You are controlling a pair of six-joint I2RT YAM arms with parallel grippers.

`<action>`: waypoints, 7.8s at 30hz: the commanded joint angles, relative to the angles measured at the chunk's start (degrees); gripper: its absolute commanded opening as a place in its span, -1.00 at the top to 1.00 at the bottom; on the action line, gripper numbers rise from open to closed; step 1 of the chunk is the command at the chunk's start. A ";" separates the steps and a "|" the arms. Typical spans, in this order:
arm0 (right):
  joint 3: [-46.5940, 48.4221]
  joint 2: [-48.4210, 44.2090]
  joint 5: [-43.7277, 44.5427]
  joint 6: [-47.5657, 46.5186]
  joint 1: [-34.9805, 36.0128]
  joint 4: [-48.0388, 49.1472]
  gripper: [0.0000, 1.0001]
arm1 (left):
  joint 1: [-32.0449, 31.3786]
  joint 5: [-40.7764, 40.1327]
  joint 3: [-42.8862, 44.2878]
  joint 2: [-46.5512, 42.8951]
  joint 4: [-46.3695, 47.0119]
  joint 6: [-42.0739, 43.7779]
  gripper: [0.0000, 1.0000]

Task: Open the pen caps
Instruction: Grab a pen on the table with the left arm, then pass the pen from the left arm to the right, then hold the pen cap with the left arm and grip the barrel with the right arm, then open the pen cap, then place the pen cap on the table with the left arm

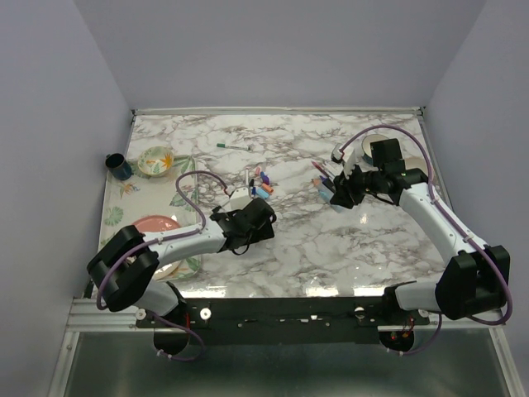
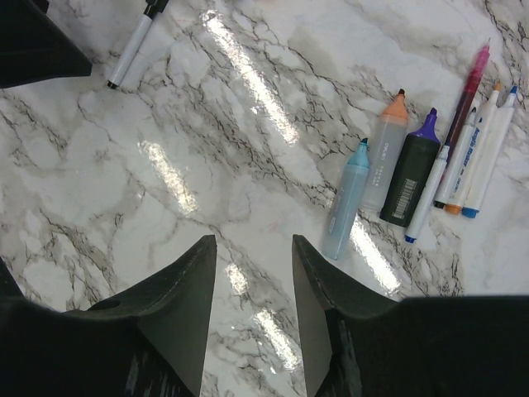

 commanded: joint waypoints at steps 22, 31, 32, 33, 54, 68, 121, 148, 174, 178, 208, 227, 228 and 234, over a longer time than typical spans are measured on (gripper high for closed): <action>-0.66 0.13 -1.01 -0.93 -0.41 0.99 0.01 | -0.46 -3.83 8.06 9.82 -2.42 -1.78 -0.94; -0.66 0.04 -1.19 -0.93 -0.49 0.90 0.01 | 1.38 -9.29 15.27 14.74 -8.32 -3.81 -0.65; -0.57 0.04 -1.19 -1.01 -0.41 0.90 0.01 | 1.65 -9.46 15.79 15.36 -8.14 -3.55 -0.49; -0.57 0.13 -1.27 -1.02 -0.49 0.90 0.01 | 2.17 -9.21 15.97 15.62 -7.88 -3.02 -0.43; -0.66 -0.05 -1.28 -1.19 -0.49 0.81 0.01 | 7.45 -8.06 22.39 24.42 -8.67 1.38 0.14; -0.66 0.04 -1.27 -1.28 -0.41 0.72 0.01 | 7.63 -5.25 20.72 22.05 -6.04 4.01 0.73; -4.79 1.89 -38.18 14.98 -0.32 7.84 -0.06 | 3.76 22.53 -7.76 -6.35 57.68 7.97 1.00; -9.10 3.82 -35.38 34.75 0.29 22.43 -0.20 | -1.95 10.75 0.33 1.91 62.78 7.62 1.00; -3.39 4.61 -35.02 16.66 1.26 7.41 0.99 | -1.69 14.44 5.60 3.32 52.86 12.54 0.23; -2.69 5.22 -35.81 14.46 1.27 5.56 0.99 | -1.25 15.75 6.65 3.32 51.54 13.68 0.24; 2.33 11.82 -21.94 1.88 11.90 -6.66 0.99 | 20.45 4.32 -3.53 -21.64 39.68 23.09 1.00; 1.89 8.04 -5.58 3.82 8.56 -2.00 0.88 | 21.78 19.01 -8.73 -6.71 28.69 17.90 1.00; 1.80 8.13 -5.49 3.73 8.47 -2.00 0.88 | 21.78 19.10 -8.20 -4.52 28.68 17.99 0.99; 1.89 8.39 -5.14 3.64 8.21 -2.09 0.87 | 21.69 19.98 -1.87 5.14 27.63 19.04 0.92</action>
